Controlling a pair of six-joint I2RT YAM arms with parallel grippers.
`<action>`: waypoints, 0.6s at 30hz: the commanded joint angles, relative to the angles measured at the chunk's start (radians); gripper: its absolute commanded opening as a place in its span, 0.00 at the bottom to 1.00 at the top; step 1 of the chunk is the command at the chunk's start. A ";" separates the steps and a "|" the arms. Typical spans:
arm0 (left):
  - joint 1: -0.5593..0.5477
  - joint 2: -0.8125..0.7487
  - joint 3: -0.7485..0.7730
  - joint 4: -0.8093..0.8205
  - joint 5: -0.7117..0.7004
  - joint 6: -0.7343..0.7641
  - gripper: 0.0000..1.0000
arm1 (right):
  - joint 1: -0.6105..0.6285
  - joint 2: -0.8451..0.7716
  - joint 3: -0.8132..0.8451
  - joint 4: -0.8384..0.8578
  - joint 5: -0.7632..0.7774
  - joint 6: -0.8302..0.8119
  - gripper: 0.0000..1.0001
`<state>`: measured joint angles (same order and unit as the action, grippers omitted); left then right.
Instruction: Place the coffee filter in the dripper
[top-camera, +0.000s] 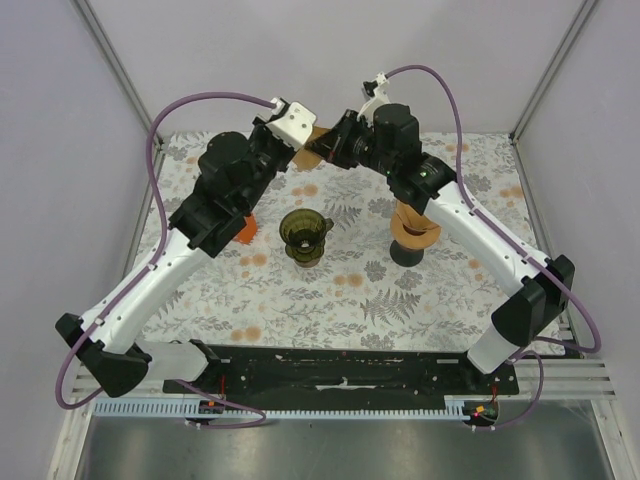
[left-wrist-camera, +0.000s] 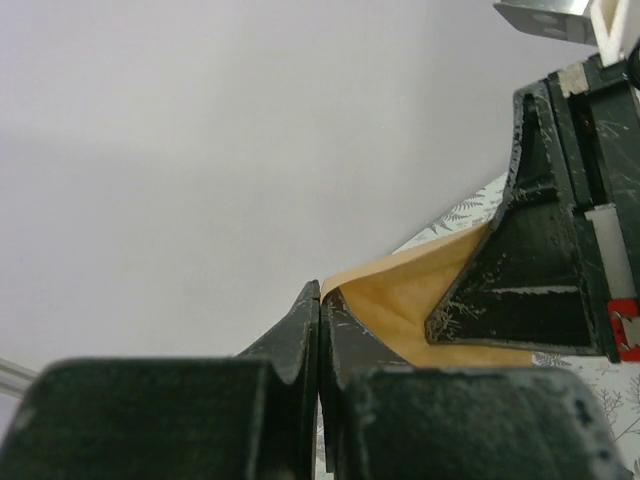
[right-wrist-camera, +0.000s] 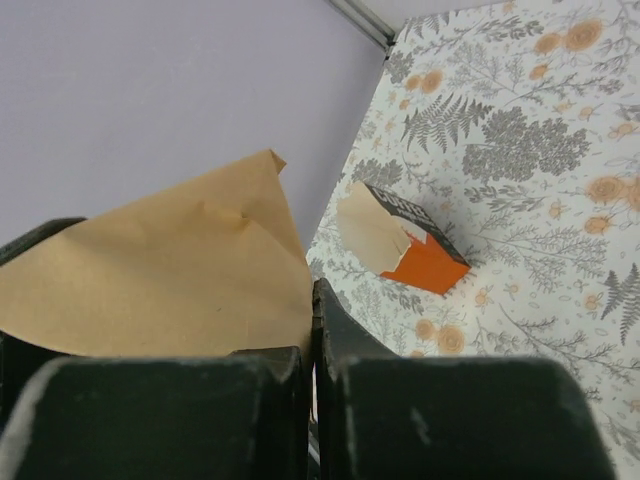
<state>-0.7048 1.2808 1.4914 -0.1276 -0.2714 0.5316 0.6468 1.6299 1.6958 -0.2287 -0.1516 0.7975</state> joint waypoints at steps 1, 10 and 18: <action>-0.005 -0.041 -0.003 0.121 -0.063 0.067 0.02 | -0.061 -0.039 -0.038 -0.012 0.069 -0.010 0.00; -0.005 -0.044 0.023 -0.125 -0.019 -0.105 0.40 | -0.062 0.024 0.243 -0.335 -0.026 -0.266 0.00; -0.001 -0.015 0.147 -0.409 0.142 -0.269 0.71 | 0.000 0.162 0.553 -0.823 -0.079 -0.419 0.00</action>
<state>-0.7120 1.2690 1.5433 -0.3786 -0.2276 0.4000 0.6025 1.7439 2.1735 -0.7662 -0.1955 0.4831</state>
